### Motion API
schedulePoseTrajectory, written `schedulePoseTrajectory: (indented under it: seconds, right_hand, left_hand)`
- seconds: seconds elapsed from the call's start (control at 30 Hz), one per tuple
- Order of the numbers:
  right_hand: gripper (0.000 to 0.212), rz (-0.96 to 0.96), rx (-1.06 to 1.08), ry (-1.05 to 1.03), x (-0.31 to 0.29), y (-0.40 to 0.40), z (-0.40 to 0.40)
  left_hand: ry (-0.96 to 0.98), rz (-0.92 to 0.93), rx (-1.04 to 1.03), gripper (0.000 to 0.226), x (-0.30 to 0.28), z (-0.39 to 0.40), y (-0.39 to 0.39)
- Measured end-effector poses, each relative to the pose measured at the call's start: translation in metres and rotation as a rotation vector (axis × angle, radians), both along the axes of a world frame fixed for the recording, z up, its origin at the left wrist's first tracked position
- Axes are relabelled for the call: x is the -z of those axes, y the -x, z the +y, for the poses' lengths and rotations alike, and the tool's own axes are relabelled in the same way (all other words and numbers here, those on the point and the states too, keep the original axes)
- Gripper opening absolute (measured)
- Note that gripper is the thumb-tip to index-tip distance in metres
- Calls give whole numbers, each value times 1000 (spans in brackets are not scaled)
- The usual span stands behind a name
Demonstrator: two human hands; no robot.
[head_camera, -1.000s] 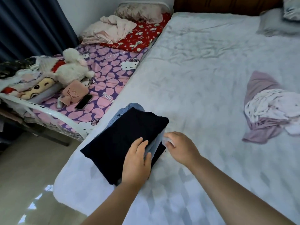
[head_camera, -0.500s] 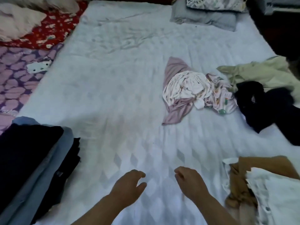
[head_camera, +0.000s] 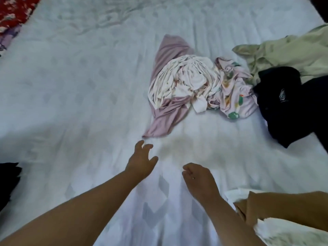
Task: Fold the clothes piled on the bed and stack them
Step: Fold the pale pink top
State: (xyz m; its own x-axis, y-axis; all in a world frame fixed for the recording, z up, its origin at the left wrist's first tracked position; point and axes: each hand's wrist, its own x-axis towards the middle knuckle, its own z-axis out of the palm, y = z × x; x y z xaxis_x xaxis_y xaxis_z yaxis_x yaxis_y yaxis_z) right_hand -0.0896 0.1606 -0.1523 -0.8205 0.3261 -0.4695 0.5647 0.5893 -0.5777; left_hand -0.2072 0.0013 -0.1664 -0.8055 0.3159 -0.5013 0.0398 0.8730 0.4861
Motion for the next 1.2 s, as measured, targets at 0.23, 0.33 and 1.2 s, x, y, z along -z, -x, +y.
schedulePoseTrajectory:
  seconds: [0.23,0.33,1.2]
  right_hand:
    - [28,-8,-14,21,28,1,20]
    - [28,-21,-7,20,35,-3,23]
    - [35,179,373,135,-83,-34,-150]
  left_hand:
    - [-173,60,-51,75,41,55,54]
    - [-271,-18,-121,78,46,68,69]
    - [-338,6,39,35,-95,-139,-100]
